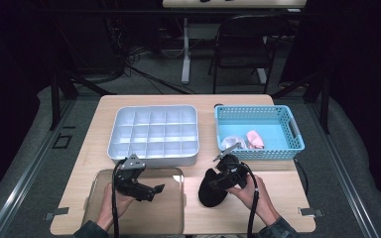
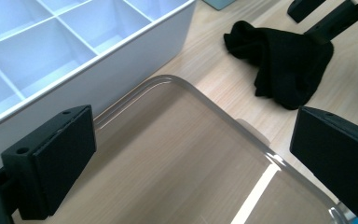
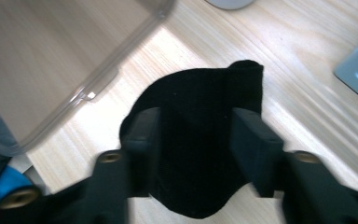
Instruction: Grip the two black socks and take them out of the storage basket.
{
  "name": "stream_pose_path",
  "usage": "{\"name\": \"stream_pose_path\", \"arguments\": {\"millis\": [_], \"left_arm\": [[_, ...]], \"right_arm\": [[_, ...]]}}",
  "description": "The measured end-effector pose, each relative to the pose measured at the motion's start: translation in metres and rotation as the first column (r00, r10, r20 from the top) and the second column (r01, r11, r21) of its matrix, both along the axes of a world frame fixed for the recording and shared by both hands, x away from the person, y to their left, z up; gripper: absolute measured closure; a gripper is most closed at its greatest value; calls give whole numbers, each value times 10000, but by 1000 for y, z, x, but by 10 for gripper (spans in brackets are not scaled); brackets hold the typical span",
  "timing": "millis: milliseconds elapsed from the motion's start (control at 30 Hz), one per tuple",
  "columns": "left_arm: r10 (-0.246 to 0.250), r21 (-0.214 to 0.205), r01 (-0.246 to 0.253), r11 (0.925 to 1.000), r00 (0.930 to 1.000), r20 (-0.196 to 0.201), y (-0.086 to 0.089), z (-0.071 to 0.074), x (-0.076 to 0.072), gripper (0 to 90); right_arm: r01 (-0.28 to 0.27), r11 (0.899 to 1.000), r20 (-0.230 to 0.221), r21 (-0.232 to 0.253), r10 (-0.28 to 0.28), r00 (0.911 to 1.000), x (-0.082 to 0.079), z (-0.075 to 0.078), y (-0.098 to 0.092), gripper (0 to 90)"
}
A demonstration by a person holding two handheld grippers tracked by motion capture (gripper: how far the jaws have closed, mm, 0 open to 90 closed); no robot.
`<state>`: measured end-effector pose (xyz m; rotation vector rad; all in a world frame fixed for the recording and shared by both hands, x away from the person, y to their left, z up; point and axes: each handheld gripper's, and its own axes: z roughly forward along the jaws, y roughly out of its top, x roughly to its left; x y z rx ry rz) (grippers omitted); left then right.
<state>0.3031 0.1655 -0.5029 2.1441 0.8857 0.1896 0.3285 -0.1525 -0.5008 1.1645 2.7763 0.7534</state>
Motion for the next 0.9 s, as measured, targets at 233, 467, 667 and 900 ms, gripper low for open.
{"name": "stream_pose_path", "arguments": {"millis": [233,467,667,900], "left_arm": [[-299,-291,296,9991,9995,-92,-11,-1,-1,1],[-626,-238,616,9978,9971,-430,-26,-6,-7,2],[-842,98,851,9963,9938,-720,-45,-12,-12,4],[-717,554,762,9955,9942,-800,-63,-18,-15,85]], "right_arm": [[-124,9996,-807,-273,102,9967,9,-27,7,675],[179,9998,-682,3,-178,9975,7,-22,6,578],[1407,9872,-293,751,-1389,9899,9,-9,-29,535],[2003,9789,-701,409,-1972,9779,12,-22,-40,504]]}}
